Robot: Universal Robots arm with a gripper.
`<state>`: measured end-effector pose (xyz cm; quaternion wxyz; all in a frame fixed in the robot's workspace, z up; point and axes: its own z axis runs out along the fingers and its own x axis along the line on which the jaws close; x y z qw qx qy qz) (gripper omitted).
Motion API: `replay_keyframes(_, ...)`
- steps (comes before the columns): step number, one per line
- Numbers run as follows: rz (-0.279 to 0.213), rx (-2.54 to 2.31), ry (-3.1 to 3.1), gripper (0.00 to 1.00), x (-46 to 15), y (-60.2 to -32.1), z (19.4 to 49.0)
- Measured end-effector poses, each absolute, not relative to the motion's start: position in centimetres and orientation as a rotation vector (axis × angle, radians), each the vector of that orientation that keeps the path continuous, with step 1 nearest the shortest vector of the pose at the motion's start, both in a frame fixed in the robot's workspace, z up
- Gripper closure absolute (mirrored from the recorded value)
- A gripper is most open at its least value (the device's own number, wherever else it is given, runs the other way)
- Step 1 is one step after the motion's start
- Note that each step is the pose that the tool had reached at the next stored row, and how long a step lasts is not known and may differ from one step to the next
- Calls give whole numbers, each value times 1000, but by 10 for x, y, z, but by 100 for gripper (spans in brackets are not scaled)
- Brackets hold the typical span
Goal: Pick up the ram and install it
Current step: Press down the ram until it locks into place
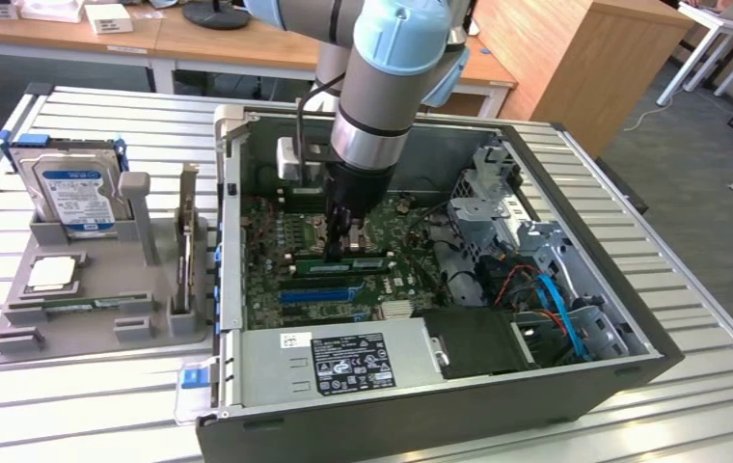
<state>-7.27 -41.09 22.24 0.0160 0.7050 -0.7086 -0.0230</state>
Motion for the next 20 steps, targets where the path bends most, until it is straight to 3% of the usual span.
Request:
replay_keyframes(11, -72, 2193, -2205, 90, -73, -411, 222)
replay_keyframes(20, -72, 2193, -2204, 90, -73, -411, 241)
